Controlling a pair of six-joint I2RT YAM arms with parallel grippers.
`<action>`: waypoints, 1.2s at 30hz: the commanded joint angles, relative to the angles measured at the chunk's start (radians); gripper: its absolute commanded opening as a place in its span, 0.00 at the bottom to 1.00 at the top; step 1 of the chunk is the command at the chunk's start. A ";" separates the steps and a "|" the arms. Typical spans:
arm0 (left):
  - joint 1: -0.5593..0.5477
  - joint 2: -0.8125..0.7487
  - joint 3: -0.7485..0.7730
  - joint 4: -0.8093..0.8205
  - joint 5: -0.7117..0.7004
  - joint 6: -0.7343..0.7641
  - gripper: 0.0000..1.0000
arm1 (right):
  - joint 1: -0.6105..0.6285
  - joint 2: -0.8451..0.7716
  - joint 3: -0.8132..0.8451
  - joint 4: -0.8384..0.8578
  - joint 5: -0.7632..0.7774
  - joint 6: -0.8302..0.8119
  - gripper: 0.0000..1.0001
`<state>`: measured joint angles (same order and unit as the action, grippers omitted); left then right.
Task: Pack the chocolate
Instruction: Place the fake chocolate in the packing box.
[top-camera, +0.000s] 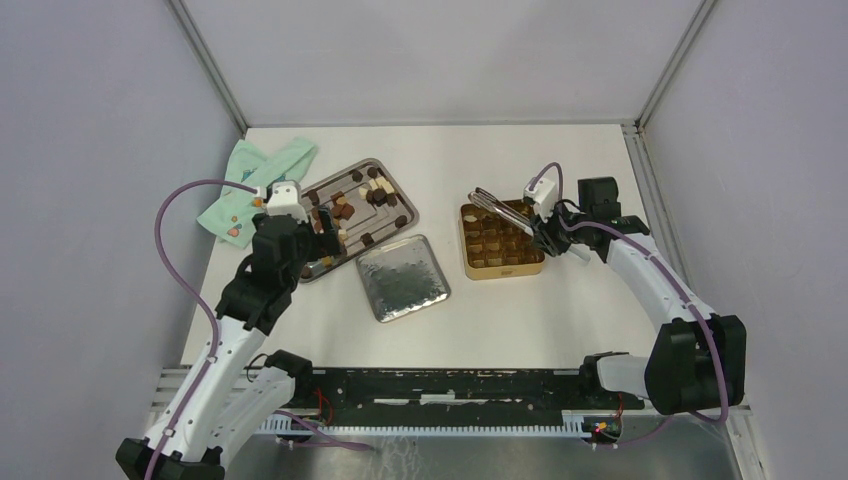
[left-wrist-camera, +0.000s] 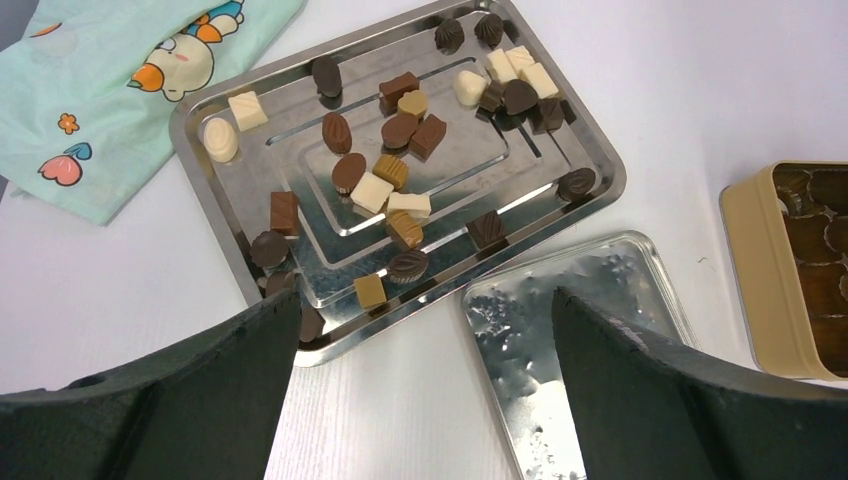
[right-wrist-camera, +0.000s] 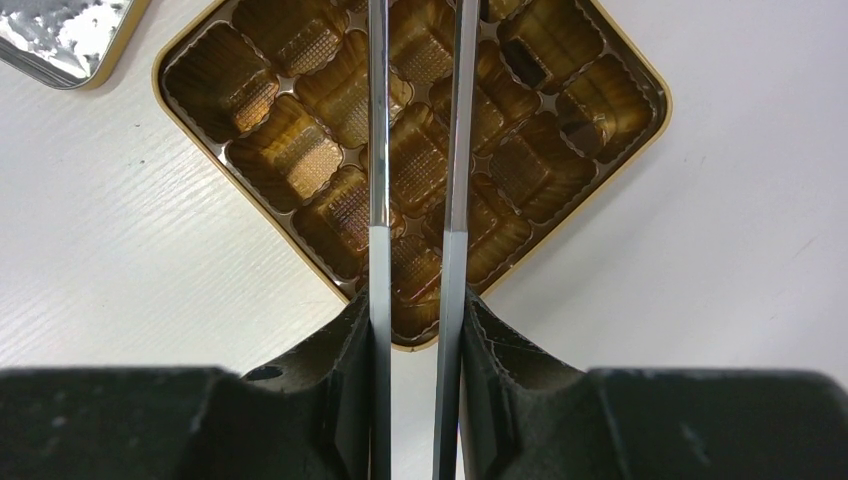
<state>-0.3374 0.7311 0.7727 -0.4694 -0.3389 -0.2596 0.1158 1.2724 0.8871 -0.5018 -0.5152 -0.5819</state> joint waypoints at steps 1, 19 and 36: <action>0.006 -0.017 0.005 0.037 0.012 0.052 1.00 | -0.003 -0.011 0.009 0.031 -0.006 -0.013 0.09; 0.005 -0.027 0.006 0.035 0.021 0.052 1.00 | -0.002 0.037 0.003 -0.003 0.057 -0.057 0.09; 0.005 -0.025 0.005 0.037 0.029 0.051 1.00 | 0.002 -0.006 -0.063 -0.043 0.012 -0.114 0.11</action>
<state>-0.3374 0.7128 0.7727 -0.4694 -0.3294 -0.2596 0.1158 1.2881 0.8196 -0.5671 -0.4736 -0.6899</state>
